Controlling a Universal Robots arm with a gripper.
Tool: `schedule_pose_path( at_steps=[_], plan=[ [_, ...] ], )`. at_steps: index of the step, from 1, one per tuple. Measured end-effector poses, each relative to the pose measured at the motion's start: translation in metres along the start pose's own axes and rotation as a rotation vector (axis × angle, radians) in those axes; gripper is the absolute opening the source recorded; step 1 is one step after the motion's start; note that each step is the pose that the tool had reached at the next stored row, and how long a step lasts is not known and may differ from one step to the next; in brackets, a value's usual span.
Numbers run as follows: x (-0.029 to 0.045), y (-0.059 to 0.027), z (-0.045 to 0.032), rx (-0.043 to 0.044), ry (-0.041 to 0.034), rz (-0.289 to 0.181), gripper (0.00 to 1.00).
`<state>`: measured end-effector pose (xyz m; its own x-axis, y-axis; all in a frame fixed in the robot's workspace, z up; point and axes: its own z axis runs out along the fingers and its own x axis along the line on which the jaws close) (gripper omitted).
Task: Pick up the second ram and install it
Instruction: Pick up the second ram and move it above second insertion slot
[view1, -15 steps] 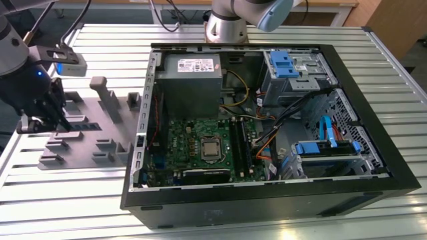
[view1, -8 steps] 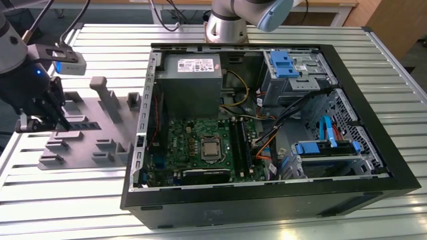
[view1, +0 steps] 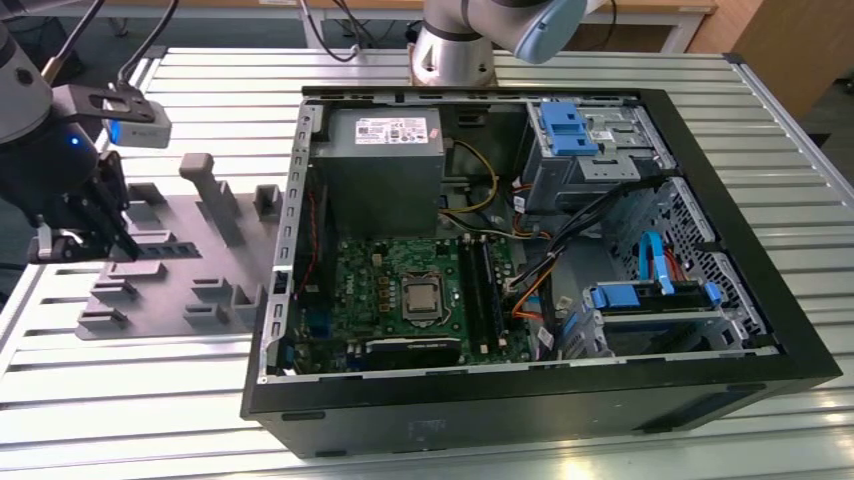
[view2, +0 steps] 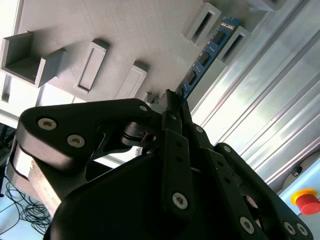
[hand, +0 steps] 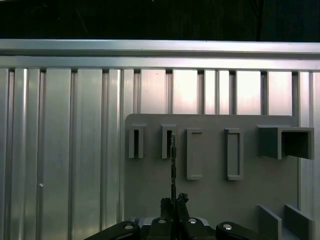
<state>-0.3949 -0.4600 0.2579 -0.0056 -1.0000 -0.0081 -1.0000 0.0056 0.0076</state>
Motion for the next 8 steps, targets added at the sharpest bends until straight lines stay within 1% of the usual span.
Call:
schedule_pose_path(
  at_steps=[8],
  plan=[
    [0.0000,0.0000,-0.0020,-0.0001,0.0001,0.000,0.14]
  ],
)
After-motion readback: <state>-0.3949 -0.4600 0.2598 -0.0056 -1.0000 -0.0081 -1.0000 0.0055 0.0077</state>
